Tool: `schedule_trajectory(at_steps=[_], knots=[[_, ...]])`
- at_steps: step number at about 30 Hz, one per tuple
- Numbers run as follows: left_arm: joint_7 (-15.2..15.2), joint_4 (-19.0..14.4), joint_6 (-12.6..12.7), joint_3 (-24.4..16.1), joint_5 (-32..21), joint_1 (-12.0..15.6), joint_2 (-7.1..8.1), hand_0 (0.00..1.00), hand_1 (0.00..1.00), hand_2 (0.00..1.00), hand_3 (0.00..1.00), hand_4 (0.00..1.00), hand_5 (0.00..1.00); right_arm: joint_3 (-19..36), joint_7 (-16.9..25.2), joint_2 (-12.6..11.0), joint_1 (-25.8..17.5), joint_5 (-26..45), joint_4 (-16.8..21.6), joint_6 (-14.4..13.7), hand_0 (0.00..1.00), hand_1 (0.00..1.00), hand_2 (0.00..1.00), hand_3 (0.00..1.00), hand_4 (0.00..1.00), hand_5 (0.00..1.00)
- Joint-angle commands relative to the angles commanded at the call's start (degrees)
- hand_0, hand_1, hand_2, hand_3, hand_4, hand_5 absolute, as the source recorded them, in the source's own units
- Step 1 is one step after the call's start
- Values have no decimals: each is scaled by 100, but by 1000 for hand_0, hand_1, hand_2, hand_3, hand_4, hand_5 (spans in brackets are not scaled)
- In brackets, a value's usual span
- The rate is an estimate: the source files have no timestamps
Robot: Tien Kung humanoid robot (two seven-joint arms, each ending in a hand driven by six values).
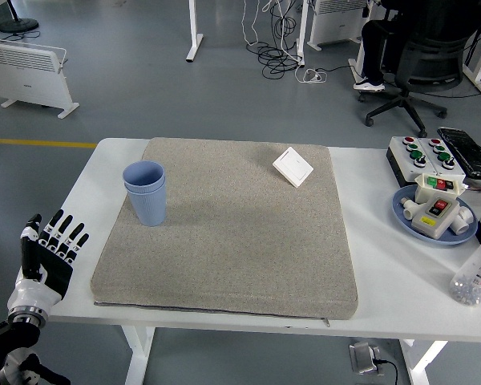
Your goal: Push cup pick cup insert cup
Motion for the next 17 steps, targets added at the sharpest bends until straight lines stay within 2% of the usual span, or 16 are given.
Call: schedule_trajectory(at_steps=[17], knots=[[5, -15, -4, 38, 86, 7, 0, 887, 894, 975, 922, 569, 998, 105, -11, -7, 23, -56, 0, 7, 755, 637, 665, 558, 70, 508]])
